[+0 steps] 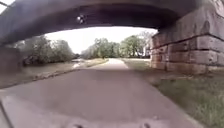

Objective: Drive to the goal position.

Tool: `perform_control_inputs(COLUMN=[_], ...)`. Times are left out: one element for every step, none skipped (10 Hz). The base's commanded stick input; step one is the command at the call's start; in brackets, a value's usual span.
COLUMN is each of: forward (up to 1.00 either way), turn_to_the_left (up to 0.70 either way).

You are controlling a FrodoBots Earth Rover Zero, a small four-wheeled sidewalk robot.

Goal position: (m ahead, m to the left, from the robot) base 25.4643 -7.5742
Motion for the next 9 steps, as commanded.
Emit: perform_control_inputs(forward=[1.0, 1.0, 1.0, 1.0, 1.0, 1.0, 1.0, 1.0, 1.0], turn_to_the_left=[0.0, 0.0, 0.0, 0.0, 0.0, 0.0, 0.0, 0.0, 0.0])
